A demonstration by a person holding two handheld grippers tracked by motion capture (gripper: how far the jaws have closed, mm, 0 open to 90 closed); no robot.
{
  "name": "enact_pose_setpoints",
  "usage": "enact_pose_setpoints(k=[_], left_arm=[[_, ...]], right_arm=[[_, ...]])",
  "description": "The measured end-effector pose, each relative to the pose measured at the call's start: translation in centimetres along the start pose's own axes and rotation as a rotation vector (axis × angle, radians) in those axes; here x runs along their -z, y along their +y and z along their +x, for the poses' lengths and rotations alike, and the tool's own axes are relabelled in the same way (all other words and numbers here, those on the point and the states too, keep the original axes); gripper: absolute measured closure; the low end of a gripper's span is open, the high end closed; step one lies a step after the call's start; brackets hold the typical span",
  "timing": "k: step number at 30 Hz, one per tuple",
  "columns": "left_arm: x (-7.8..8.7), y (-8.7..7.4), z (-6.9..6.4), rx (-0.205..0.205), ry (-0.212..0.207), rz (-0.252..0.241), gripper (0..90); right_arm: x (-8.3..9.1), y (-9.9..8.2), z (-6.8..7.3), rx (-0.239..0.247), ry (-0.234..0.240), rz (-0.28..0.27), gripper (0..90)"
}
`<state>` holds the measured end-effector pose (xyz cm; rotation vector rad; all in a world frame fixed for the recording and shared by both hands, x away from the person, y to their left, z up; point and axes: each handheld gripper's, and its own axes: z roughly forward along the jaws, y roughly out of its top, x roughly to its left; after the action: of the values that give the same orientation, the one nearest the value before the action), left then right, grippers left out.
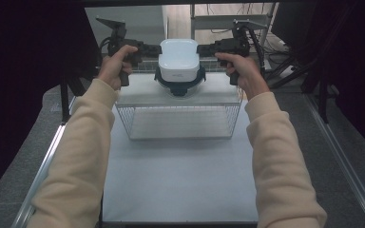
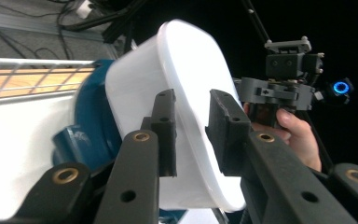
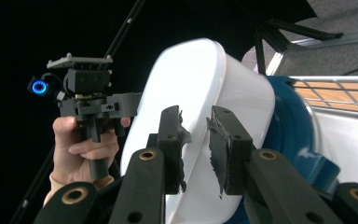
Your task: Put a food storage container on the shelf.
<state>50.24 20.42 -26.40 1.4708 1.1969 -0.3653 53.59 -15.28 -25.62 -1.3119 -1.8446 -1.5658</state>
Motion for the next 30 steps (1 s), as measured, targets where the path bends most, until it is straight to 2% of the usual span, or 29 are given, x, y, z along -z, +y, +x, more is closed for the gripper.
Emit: enact_pose_setpoints(k=[1,2,5,6,7,9,12,17,19,21,23,27,30], left_arm=[[-0.1,0.0,0.2,0.003,0.008,-0.002,72.2],[-0.2,-0.1,0.5,0.01,-0.006,-0.014,71.9],[-0.1,-0.2,0.5,-0.002,-0.001,-0.027,71.3],[-0.1,-0.2,0.3,-0.016,0.013,-0.038,67.3],[0.0,-0.3,0.1,-0.025,0.019,-0.05,60.5],[0.5,-0.6,-0.7,-0.079,0.043,-0.083,53.9],[1.5,-1.7,-2.3,-0.182,0.067,-0.093,41.7],[3.5,-4.7,-4.3,-0.294,0.118,-0.137,31.9],[4.3,-6.1,-4.7,-0.332,0.138,-0.137,29.6],[5.0,-7.6,-4.8,-0.378,0.173,-0.135,28.1],[5.6,-9.0,-4.6,-0.4,0.194,-0.126,27.0],[6.2,-12.2,-3.5,-0.431,0.209,-0.111,25.0],[6.1,-14.9,-2.1,-0.429,0.197,-0.094,24.3]], right_arm=[[-0.1,0.0,-0.2,0.001,-0.007,0.0,74.2],[-0.2,0.0,-0.3,-0.002,-0.013,-0.001,74.1],[-0.2,-0.1,-0.3,0.002,-0.009,-0.008,74.1],[-0.2,-0.1,-0.1,0.013,-0.015,-0.011,72.2],[-0.1,-0.2,0.1,0.032,-0.032,-0.024,65.1],[0.3,-0.4,0.8,0.069,-0.046,-0.07,56.9],[1.2,-1.1,2.4,0.188,-0.094,-0.098,47.8],[3.2,-3.4,3.9,0.343,-0.149,-0.12,37.5],[4.3,-4.6,4.2,0.383,-0.172,-0.127,34.5],[5.2,-5.9,4.2,0.408,-0.173,-0.115,32.3],[5.8,-7.1,4.2,0.438,-0.192,-0.103,30.4],[7.1,-10.5,3.6,0.52,-0.241,-0.075,27.8],[7.8,-12.9,2.7,0.556,-0.27,-0.064,26.6]])
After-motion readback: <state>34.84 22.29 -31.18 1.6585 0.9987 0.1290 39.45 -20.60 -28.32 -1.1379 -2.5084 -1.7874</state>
